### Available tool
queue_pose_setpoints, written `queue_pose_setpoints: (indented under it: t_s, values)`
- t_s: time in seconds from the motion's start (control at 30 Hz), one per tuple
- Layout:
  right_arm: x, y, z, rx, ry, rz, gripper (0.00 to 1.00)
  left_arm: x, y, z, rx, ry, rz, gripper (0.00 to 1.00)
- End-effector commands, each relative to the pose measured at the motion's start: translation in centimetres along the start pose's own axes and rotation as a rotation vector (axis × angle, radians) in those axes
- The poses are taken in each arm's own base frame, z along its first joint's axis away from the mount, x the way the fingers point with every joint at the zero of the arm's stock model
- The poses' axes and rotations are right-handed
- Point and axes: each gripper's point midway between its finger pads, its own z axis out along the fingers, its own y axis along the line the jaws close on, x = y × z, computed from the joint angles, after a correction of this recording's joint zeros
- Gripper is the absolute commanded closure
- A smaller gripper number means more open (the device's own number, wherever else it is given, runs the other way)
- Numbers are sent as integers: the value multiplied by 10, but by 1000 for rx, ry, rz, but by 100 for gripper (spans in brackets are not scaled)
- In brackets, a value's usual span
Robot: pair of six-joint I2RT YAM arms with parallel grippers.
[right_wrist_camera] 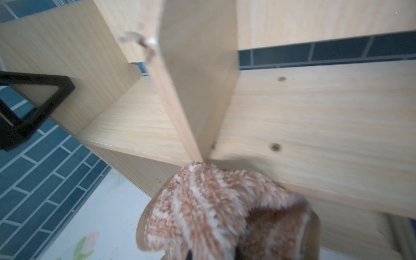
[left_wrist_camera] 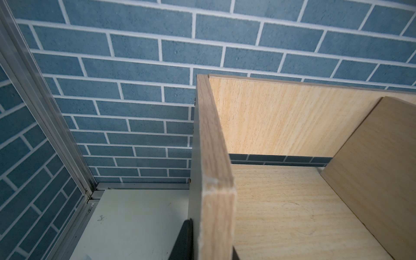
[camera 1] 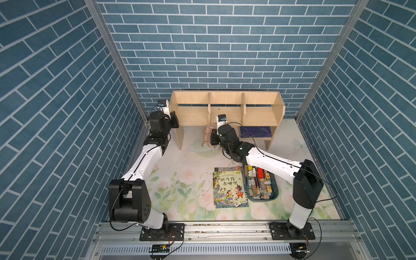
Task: Wipe the bookshelf clean with a cloth
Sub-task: Wipe the dust from the shelf.
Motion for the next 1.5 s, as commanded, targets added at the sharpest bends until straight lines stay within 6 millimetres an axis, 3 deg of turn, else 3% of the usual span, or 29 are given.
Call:
queue_pose_setpoints:
  t_s: [0.0,0.13,0.23,0.3,0.33,0.43,0.53,0.67,0.8,0.9,1.07,1.3,1.4,1.47]
  values:
    - [-6,43,24,-81,-39,22,100,69,-46,-3,180,236,-157,100]
    - [-1,73,50,-113,-45,20,100,68,-44,-4,167,233,-157,100]
    - [11,68,65,-86,-36,31,100,66,-44,-5,167,230,-157,100]
    - [15,59,65,-58,-34,32,100,65,-44,-5,165,227,-157,100]
    - [2,53,55,-46,-55,41,100,65,-43,-5,164,227,-158,100]
    - [-3,28,37,-1,-97,66,100,62,-44,-6,165,221,-164,100]
    - [-8,20,27,-17,-148,102,100,61,-45,-7,167,220,-176,100]
    - [-8,39,42,-65,-132,104,100,61,-44,-8,161,222,-182,100]
    - [-6,76,60,-127,-114,86,100,62,-48,-11,169,216,-189,100]
    - [7,103,74,-176,-93,73,100,63,-50,-10,172,222,-192,100]
    - [38,115,96,-210,-49,87,100,63,-50,-11,172,221,-198,100]
    - [123,102,122,-181,107,76,100,64,-52,-10,177,222,-200,100]
    - [135,95,118,-165,132,65,100,64,-51,-10,175,223,-196,100]
    - [125,89,109,-147,111,68,100,64,-51,-10,176,223,-195,100]
